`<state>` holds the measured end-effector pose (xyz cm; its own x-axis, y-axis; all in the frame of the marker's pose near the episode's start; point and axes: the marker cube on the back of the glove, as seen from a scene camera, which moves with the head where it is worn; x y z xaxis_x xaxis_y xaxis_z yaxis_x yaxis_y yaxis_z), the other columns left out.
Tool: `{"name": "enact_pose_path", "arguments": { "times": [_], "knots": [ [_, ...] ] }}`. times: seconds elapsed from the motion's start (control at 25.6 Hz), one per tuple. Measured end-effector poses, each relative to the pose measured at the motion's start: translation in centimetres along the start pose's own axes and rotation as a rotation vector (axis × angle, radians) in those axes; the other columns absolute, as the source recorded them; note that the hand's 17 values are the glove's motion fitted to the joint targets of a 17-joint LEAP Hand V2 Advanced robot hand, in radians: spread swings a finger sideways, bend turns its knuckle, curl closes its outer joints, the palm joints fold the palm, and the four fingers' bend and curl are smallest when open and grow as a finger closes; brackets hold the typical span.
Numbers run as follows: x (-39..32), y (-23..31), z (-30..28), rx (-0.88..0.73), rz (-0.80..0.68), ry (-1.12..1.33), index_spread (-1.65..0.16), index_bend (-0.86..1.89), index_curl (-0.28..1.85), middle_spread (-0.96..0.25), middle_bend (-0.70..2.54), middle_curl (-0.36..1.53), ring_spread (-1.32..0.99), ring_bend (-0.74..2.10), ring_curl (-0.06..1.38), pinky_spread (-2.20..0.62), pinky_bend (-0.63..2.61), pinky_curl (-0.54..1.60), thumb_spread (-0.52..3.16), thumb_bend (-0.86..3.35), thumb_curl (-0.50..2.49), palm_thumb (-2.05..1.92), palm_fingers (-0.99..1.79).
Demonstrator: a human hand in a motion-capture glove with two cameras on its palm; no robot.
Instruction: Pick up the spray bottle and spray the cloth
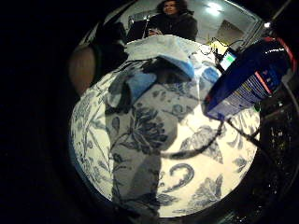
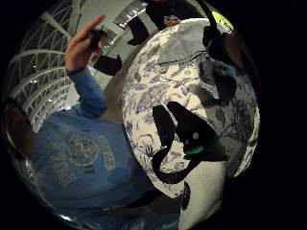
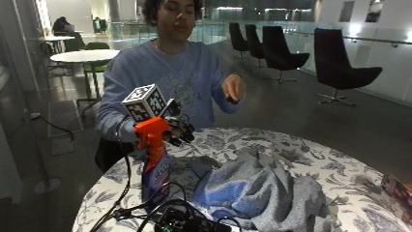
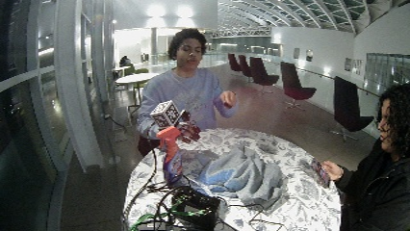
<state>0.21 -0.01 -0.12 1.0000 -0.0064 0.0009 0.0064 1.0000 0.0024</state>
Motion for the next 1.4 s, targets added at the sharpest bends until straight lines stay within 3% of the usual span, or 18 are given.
{"name": "enact_pose_path", "arguments": {
  "times": [0.35, 0.82, 1.4],
  "knots": [
    [-0.5, 1.7, 0.7, -0.004, 0.026, 0.000, -0.25, 0.31, 0.25, -0.06, 0.46, 0.22, -0.04, 0.30, 0.20, 0.16, 0.15, 0.14, 0.82, 0.28, 0.14, 0.52, 0.83],
    [1.0, 2.4, -0.2, 0.029, 0.087, -0.046, -0.28, 0.25, 0.32, -0.07, 0.42, 0.29, -0.05, 0.29, 0.25, 0.19, 0.14, 0.17, 1.06, 0.23, 0.19, 0.57, 0.84],
    [5.9, 5.2, -4.7, 0.310, 0.350, -0.726, -0.36, 0.05, 0.25, -0.06, 0.29, 0.32, -0.02, 0.43, 0.32, 0.19, 0.29, 0.26, 1.10, 0.10, 0.22, 0.55, 0.68]
  ]
}}
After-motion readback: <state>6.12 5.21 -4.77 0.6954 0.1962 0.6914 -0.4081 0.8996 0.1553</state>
